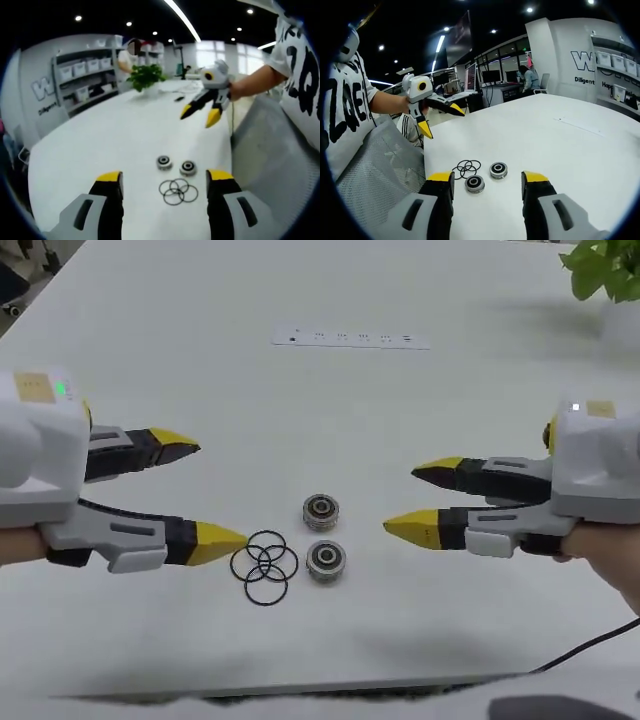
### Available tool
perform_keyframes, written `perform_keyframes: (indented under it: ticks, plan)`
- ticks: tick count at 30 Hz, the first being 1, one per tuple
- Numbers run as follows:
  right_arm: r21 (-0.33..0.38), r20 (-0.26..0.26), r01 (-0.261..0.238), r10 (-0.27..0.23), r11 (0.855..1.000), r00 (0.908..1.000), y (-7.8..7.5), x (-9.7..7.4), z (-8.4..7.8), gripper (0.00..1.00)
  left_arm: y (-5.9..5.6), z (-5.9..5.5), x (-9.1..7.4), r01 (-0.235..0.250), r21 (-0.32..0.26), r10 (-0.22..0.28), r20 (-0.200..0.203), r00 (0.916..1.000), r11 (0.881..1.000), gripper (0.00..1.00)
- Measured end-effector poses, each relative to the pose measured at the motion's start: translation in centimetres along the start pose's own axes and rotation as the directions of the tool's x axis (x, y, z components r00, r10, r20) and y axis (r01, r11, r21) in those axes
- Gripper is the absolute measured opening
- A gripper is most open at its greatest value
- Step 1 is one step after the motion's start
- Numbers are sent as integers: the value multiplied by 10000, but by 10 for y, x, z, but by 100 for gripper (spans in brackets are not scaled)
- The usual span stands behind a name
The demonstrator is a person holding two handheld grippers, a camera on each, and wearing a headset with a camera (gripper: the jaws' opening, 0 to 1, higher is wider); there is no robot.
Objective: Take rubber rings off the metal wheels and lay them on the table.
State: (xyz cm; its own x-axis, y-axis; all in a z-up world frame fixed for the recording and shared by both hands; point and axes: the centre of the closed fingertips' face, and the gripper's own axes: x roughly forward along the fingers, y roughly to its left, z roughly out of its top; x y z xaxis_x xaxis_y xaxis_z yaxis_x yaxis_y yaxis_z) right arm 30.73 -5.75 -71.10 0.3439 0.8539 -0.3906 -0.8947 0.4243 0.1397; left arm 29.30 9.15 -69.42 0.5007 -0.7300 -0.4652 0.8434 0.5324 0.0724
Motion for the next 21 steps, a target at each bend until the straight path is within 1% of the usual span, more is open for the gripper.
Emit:
perform_keyframes:
  ticks: [4,9,14,18,21]
  plan:
    - [26,-110,105,-105,9999,9999,-1,-4,-7,56,1,-2,0,-19,-18,19,-31,10000,10000,68]
    - [177,-195,208,-205,9996,9996,-3,-6,-15,63,2,-7,-1,-75,-79,74,-126,9999,9999,69]
    - [95,-349,177,-173,9998,9992,0,-7,-22,69,2,-11,-2,-125,-149,122,-184,9998,9998,69]
    - [60,-568,141,-138,9999,9983,2,-8,-29,74,-1,-14,-1,-115,-212,111,-214,9997,9997,69]
    - [155,-553,208,-200,9997,9983,1,-10,-30,76,-2,-16,-1,-111,-197,105,-259,9996,9997,69]
